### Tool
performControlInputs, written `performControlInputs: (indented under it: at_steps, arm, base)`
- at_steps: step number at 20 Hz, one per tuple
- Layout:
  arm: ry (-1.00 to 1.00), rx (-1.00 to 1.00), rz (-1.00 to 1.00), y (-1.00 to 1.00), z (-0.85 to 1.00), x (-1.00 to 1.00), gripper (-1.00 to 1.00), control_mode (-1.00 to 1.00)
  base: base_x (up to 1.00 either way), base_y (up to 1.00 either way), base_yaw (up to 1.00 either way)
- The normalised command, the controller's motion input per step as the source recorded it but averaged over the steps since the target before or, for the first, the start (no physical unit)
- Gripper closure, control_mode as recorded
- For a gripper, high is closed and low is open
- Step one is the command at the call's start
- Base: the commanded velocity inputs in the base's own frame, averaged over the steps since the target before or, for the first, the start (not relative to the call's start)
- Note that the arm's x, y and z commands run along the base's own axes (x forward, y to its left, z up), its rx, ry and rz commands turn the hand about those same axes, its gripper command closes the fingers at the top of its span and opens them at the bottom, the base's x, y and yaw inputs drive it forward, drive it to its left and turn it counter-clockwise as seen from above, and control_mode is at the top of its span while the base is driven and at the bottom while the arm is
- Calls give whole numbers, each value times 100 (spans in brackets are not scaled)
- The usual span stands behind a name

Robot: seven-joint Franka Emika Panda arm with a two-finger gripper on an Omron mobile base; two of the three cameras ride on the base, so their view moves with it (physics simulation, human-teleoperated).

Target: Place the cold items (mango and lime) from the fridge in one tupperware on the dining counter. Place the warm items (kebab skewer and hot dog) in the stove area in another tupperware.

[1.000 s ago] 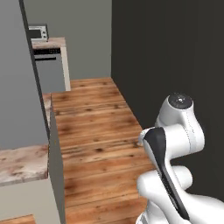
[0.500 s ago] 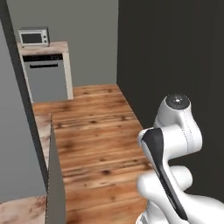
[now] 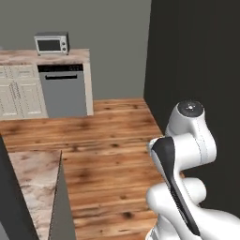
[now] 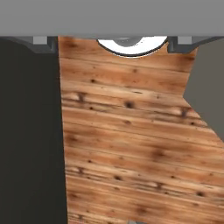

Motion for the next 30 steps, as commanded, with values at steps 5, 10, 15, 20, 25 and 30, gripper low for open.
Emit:
performControlInputs:
  at_steps: [5,10,15,20,25,30]
  arm:
    - [0,0,0,0,0,0,-100,100]
    - [0,0,0,0,0,0,-100,100]
    - [0,0,0,0,0,0,-100,100]
    - [0,0,0,0,0,0,-100,100]
    - [0,0,0,0,0,0,-100,100]
    - [0,0,0,0,0,0,-100,100]
  base:
    - [100,-47,29]
    - [100,-48,32]
    - [100,-27,35]
    - [100,-11,37]
    - [100,-15,46]
    - [100,-14,52]
